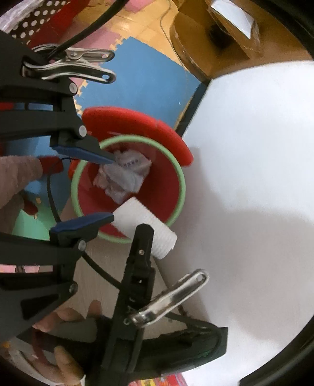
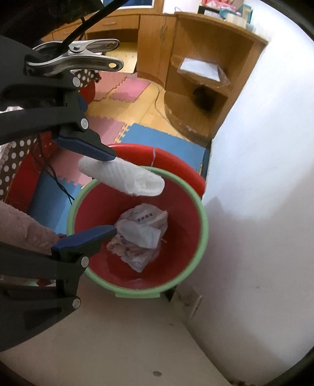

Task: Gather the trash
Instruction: 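Open the right gripper to drop the white cloth into the bucket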

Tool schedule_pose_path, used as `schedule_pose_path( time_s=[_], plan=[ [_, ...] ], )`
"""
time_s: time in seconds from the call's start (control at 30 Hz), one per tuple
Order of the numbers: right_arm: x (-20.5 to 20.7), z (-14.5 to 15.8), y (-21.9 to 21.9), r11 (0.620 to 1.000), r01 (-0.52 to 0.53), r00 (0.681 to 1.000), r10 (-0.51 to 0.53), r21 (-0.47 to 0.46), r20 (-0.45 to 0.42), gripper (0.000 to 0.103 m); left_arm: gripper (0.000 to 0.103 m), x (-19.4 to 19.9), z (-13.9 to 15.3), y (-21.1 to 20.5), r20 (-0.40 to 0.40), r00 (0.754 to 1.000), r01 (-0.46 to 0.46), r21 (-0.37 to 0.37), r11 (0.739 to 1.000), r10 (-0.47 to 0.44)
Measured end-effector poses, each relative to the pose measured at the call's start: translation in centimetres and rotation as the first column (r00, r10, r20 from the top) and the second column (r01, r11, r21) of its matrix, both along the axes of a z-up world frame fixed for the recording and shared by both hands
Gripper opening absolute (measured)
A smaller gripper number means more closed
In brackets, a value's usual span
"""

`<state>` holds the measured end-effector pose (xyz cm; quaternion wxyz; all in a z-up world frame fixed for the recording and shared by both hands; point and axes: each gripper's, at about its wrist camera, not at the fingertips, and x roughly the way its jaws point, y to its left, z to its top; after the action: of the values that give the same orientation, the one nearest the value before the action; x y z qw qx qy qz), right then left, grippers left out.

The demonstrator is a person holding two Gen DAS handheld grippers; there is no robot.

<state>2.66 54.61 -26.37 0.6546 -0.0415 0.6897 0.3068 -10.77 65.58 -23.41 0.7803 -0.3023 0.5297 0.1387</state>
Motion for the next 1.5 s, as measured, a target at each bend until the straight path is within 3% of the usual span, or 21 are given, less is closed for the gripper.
schedule_pose_path(
  time_s=[0.47,0.77,0.93,1.13,1.27,1.43,1.5],
  plan=[
    [-1.4,-3.3,-1.1,0.987,0.133,0.990,-0.129,-0.095,0.052,0.058,0.043,-2.1,-3.4,-0.2,-0.080,0.997,-0.014,0.033,0.999,0.017],
    [-2.7,-5.5,-1.8,0.957,0.243,0.968,-0.227,-0.161,0.110,0.058,0.043,-1.4,-5.3,0.9,-0.095,0.985,0.145,0.028,0.989,-0.141],
    [-4.7,-6.9,-2.6,0.925,0.322,0.943,-0.294,-0.204,0.155,0.058,0.043,-0.3,-6.5,2.5,-0.102,0.949,0.302,0.013,0.953,-0.299],
    [-6.5,-8.8,-2.9,0.908,0.345,0.932,-0.301,-0.239,0.201,0.058,0.043,0.7,-9.0,3.0,-0.119,0.903,0.412,-0.027,0.911,-0.413],
    [-7.7,-9.7,-3.7,0.905,0.358,0.925,-0.310,-0.231,0.218,0.058,0.043,1.3,-10.2,2.5,-0.119,0.877,0.465,-0.037,0.884,-0.466],
    [-8.9,-11.0,-5.7,0.884,0.407,0.909,-0.367,-0.231,0.198,0.058,0.043,2.1,-11.4,2.4,-0.115,0.866,0.485,-0.048,0.873,-0.487],
    [-9.2,-11.3,-6.6,0.881,0.432,0.898,-0.403,-0.192,0.175,0.058,0.043,2.4,-11.9,2.3,-0.119,0.857,0.498,-0.055,0.865,-0.501]
  ],
)
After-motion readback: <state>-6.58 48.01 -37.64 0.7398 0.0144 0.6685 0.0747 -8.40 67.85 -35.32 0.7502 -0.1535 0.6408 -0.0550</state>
